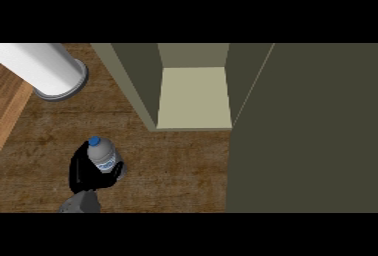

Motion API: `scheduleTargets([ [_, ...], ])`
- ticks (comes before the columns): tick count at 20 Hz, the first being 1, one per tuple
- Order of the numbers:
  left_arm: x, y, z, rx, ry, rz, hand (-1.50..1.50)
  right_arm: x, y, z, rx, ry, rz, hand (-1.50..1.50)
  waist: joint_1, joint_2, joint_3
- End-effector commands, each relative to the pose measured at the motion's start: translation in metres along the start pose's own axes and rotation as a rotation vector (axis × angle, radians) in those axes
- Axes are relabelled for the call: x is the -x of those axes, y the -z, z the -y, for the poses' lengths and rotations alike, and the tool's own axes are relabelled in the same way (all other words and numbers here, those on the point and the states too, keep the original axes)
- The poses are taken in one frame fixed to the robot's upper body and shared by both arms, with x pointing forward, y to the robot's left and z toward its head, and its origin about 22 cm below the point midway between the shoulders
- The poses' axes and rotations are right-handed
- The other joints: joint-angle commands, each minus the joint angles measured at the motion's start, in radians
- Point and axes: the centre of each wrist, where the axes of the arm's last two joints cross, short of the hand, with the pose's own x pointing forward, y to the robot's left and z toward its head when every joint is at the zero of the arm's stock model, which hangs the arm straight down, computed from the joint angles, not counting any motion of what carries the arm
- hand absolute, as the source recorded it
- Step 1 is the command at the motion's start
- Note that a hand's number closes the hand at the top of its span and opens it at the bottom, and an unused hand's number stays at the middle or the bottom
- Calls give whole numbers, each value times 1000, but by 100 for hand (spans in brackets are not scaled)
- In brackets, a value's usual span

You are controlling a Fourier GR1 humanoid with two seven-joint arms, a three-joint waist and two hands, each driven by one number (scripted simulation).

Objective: Pick up the bottled water, place it into the cabinet and close the cabinet

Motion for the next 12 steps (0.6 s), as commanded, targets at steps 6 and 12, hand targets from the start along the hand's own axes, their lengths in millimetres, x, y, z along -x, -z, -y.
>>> scheduleTargets([
  [6, -5, 21, 54, 154, -13, 28, 150, -23, 14, -6, 3, 19, 68, -150, 11, -3, 1],
  [12, -26, 24, 117, 265, -27, 3, 150, -6, 21, -9, 9, 25, 79, -150, 24, -7, 2],
])
